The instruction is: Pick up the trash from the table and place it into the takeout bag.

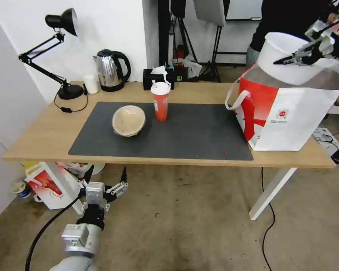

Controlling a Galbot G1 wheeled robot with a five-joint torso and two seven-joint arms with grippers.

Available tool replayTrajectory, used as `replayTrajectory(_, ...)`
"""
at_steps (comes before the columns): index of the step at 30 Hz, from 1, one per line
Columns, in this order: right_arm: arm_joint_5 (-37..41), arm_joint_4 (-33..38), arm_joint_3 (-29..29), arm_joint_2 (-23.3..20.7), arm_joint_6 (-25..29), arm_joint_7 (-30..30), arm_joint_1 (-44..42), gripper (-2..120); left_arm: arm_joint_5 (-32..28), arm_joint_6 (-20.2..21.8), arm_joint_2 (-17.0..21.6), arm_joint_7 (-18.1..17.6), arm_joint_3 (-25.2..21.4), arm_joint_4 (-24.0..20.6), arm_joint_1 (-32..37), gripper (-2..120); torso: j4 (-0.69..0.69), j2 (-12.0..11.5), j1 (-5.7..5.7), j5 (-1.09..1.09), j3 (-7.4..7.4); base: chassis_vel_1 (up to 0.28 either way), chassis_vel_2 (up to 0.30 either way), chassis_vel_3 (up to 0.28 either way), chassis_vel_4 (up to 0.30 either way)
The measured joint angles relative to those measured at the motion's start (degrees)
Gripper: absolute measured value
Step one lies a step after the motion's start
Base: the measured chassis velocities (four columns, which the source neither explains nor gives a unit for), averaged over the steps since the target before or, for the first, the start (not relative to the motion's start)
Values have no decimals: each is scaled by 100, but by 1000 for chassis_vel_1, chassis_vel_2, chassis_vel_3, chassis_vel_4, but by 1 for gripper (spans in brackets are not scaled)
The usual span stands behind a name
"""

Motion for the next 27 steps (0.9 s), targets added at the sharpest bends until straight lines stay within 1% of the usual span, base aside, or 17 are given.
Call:
replayTrajectory(2, -26, 69, 101, -104, 13, -5, -109, 0, 0, 0, 0, 0, 0, 0, -1, 100, -2, 0, 0, 1, 0, 0, 0, 0, 0)
replayTrajectory(10, -63, 319, 401, -377, 18, -17, -427, 0, 0, 0, 0, 0, 0, 0, 0, 100, -2, 0, 0, 0, 0, 0, 0, 0, 0)
replayTrajectory(12, -98, 360, 596, -428, 20, -24, -619, 0, 0, 0, 0, 0, 0, 0, 0, 100, -2, 0, 0, 0, 0, 0, 0, 0, 0)
replayTrajectory(14, -168, 405, 998, -456, 21, -33, -1056, 0, 0, 0, 0, 0, 0, 0, 0, 100, -1, 0, 0, -1, 0, 0, 0, 0, 0)
replayTrajectory(15, -168, 405, 998, -456, 21, -33, -1056, 0, 0, 0, 0, 0, 0, 0, 0, 100, -1, 0, 0, -1, 0, 0, 0, 0, 0)
replayTrajectory(17, -256, 443, 1303, -471, 22, -88, -1389, 0, 0, 0, 0, 0, 0, 0, 0, 100, 0, 0, 0, 2, 0, 0, 0, 0, 0)
replayTrajectory(20, -323, 441, 1420, -473, 110, -171, -1529, 0, 0, 0, 0, 0, 0, 0, 0, 100, -2, 0, 0, 1, 0, 0, 0, 0, 0)
replayTrajectory(22, -336, 424, 1484, -454, 173, -221, -1579, 4, 0, 0, 0, 0, 0, 0, 0, 100, -2, 0, 0, 0, 0, 0, 0, 0, 0)
replayTrajectory(23, -335, 395, 1503, -429, 197, -248, -1590, 10, 0, 0, 0, 0, 0, 0, 0, 100, -1, 0, 0, -1, 0, 0, 0, 0, 0)
replayTrajectory(24, -335, 395, 1503, -429, 197, -248, -1590, 10, 0, 0, 0, 0, 0, 0, 0, 100, -1, 0, 0, -1, 0, 0, 0, 0, 0)
replayTrajectory(25, -336, 367, 1510, -409, 208, -259, -1592, 16, 0, 0, 0, 0, 0, 0, 0, 100, -1, 0, 0, 0, 0, 0, 0, 0, 0)
replayTrajectory(27, -327, 321, 1516, -366, 216, -261, -1592, 24, 0, 0, 0, 0, 0, 0, 0, 100, -1, 0, 0, -1, 0, 0, 0, 0, 0)
